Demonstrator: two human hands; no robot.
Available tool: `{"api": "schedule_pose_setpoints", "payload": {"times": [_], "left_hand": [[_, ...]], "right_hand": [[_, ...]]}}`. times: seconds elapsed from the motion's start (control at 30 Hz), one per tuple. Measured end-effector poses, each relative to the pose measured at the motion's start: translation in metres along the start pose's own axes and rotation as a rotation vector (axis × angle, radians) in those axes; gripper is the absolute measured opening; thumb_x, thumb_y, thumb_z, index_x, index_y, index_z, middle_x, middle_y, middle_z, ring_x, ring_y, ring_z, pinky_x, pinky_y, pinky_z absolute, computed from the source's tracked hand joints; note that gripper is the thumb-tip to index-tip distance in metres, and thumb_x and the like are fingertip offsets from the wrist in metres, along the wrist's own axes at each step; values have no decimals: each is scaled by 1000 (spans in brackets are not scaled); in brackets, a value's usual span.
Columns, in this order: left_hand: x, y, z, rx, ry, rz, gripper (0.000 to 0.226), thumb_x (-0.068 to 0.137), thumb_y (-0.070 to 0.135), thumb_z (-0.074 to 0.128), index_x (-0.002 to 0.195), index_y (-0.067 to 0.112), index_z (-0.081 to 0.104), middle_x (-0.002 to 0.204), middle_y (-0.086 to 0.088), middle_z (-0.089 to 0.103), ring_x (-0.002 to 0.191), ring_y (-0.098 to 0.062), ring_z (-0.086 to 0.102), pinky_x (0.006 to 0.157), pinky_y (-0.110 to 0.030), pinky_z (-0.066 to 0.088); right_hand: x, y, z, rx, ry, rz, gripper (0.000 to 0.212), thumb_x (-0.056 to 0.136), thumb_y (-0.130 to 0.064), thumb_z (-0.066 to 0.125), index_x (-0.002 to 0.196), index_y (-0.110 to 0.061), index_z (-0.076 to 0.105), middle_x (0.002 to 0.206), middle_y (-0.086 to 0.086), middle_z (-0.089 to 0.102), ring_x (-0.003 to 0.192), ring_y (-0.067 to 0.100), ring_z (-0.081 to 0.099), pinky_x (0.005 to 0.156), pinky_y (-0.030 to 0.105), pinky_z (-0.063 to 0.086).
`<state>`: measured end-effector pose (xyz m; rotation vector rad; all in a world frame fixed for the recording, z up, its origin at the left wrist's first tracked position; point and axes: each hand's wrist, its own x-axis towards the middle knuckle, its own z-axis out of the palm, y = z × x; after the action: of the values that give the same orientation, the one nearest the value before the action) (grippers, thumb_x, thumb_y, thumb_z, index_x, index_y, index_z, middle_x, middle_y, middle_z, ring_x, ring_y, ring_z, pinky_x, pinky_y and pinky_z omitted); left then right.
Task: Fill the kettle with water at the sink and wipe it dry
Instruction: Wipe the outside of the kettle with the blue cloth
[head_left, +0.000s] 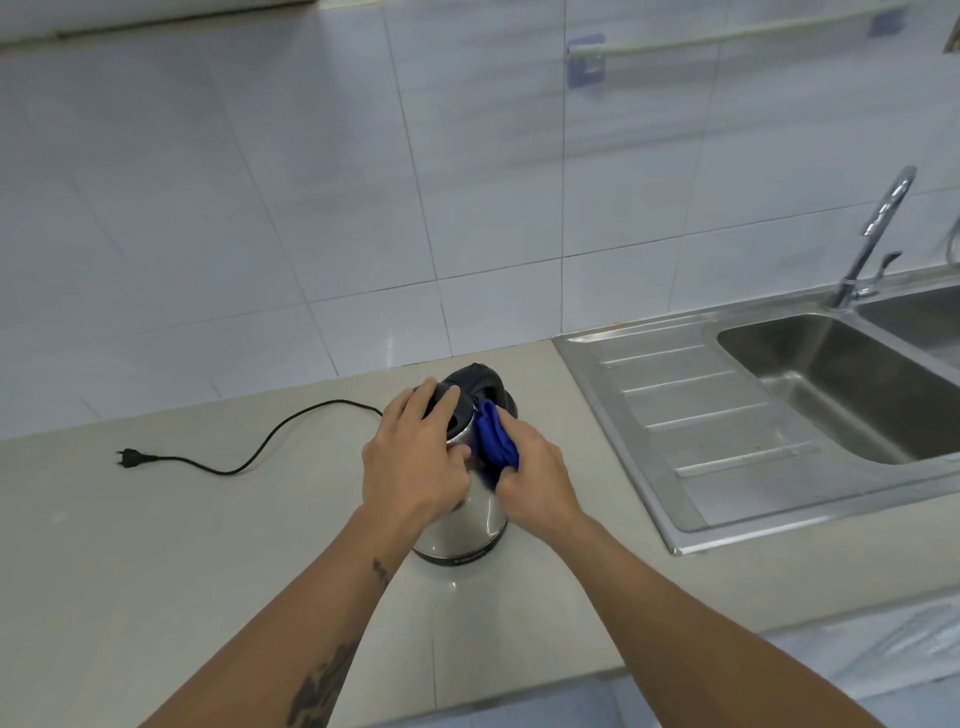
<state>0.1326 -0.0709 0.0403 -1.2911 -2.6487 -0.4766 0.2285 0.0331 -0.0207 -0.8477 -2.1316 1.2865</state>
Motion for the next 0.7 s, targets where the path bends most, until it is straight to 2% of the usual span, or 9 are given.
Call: {"api": "schedule_pose_setpoints", "payload": {"times": [0.1, 0.17, 0.23, 0.3, 0.4, 0.53, 0.6, 0.7], "left_hand": [[0, -7, -5, -20, -10, 27, 67, 88, 33, 57, 150, 38, 32, 160, 18, 23, 147, -11, 18, 102, -38, 41], [-2, -14, -7, -32, -10, 63, 68, 87, 35, 59, 150, 41, 33, 158, 22, 25, 145, -8, 20, 100, -36, 42], [-1, -20, -8, -58, 6, 81, 69, 85, 36, 62, 148, 43, 35, 155, 26, 28, 142, -5, 23, 98, -33, 43], [1, -24, -9, -74, -3, 82, 68, 85, 37, 65, 147, 46, 37, 153, 29, 30, 140, -3, 24, 98, -33, 44], [4, -27, -9, -92, -12, 91, 68, 84, 36, 66, 145, 48, 38, 151, 32, 31, 139, -3, 26, 98, -34, 45], [5, -33, -8, -122, -14, 125, 69, 84, 32, 68, 145, 47, 39, 151, 32, 30, 138, -1, 25, 99, -29, 40], [6, -39, -4, -169, -15, 156, 71, 82, 28, 69, 145, 45, 41, 152, 29, 31, 142, -4, 25, 106, -28, 35], [1, -43, 8, -306, 12, 149, 70, 82, 19, 69, 145, 37, 45, 154, 23, 33, 149, -13, 23, 118, -32, 26]], "right_hand": [[11, 4, -6, 6, -58, 46, 68, 72, 8, 49, 126, -33, 62, 109, 0, 68, 97, 25, 64, 86, 48, 59], [16, 0, -7, 2, -63, 6, 73, 78, 11, 52, 140, -27, 56, 119, 1, 66, 104, 23, 63, 94, 42, 57], [24, -4, -11, 19, -81, -12, 74, 78, 12, 53, 142, -25, 55, 120, 1, 65, 106, 22, 62, 94, 41, 58], [36, -4, -17, 2, -132, 41, 69, 76, 12, 51, 133, -26, 62, 110, 4, 66, 97, 27, 64, 83, 42, 60], [48, -4, -20, -110, -221, 105, 57, 75, 7, 44, 116, -26, 65, 99, 10, 67, 89, 34, 62, 70, 38, 55], [54, -3, -14, -144, -272, 140, 48, 77, 2, 46, 113, -24, 64, 98, 11, 67, 92, 35, 62, 82, 44, 56], [55, -1, -14, -132, -278, 128, 51, 77, 3, 46, 116, -25, 64, 98, 9, 67, 92, 34, 62, 81, 43, 56], [44, 5, -19, -34, -264, 98, 69, 77, 11, 47, 130, -32, 60, 104, 5, 64, 92, 28, 62, 68, 33, 54]]}}
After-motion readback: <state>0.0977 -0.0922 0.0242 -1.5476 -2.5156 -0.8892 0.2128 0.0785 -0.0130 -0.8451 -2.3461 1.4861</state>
